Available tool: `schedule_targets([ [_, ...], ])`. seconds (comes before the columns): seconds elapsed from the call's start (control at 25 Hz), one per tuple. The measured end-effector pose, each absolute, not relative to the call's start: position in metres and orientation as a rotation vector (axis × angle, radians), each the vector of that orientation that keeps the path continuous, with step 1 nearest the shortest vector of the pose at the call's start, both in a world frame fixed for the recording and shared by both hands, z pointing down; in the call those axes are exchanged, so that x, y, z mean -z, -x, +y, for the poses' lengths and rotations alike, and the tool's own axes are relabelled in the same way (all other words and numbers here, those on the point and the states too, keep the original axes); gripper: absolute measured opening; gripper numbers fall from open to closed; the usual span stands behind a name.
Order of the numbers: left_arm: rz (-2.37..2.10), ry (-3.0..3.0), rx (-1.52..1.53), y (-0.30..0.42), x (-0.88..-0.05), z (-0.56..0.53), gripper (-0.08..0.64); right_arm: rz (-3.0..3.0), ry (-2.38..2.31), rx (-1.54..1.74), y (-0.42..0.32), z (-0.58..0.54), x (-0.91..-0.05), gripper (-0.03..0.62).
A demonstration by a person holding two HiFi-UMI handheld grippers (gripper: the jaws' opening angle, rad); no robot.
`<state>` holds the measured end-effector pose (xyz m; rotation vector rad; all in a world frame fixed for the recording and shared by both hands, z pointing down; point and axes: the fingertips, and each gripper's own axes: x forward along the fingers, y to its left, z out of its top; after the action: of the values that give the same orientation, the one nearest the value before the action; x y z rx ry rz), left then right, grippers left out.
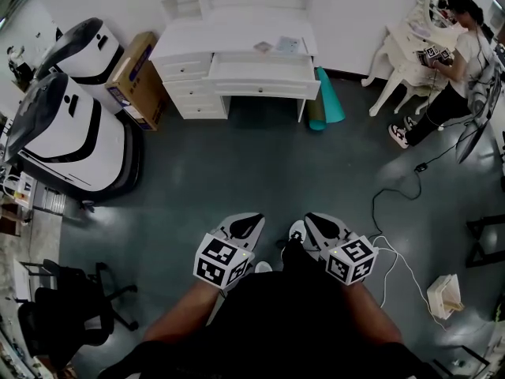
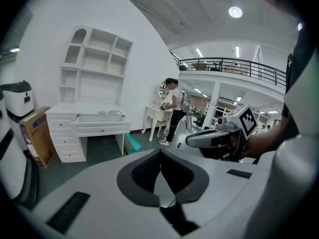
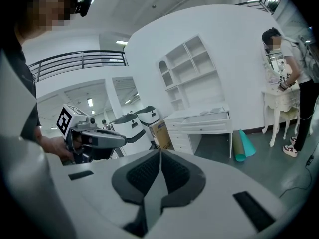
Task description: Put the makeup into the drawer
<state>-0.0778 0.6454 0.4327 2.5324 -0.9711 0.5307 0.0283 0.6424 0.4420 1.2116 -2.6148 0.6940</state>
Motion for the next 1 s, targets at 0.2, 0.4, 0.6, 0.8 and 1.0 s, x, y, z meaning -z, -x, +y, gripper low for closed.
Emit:
schedule_targets([
  [0.2,-0.974,-2.510,-0.542,0.073,-0.439,0.627,0.011,-2.632,-1.189,-0.707,-0.031,0.613,-0.446,0.029],
  [0.4,-0.997,-2.491,-0.547,0.061,-0.440,0.586,0.011,-2.646,-1.174,-0.709,-0.045,0.565,-0.444,0.029],
  [0.6,-1.004,-2.480,-0.544,0.038,-0.441,0.529,0.011,-2.656,-1.180,-0.713,-0.070,0.507,-0.445,0.029],
  [0.8,-1.021,-2.474,-0.548,0.012,-0.436,0.472,0.011,-2.662,-1.174,-0.734,-0.097,0.451,-0.446,0.029],
  [1.0,-1.064,-2.475,-0.546,-0.013,-0.421,0.423,0.011,-2.690,-1.132,-0.723,-0.118,0.400,-0.437,0.029],
])
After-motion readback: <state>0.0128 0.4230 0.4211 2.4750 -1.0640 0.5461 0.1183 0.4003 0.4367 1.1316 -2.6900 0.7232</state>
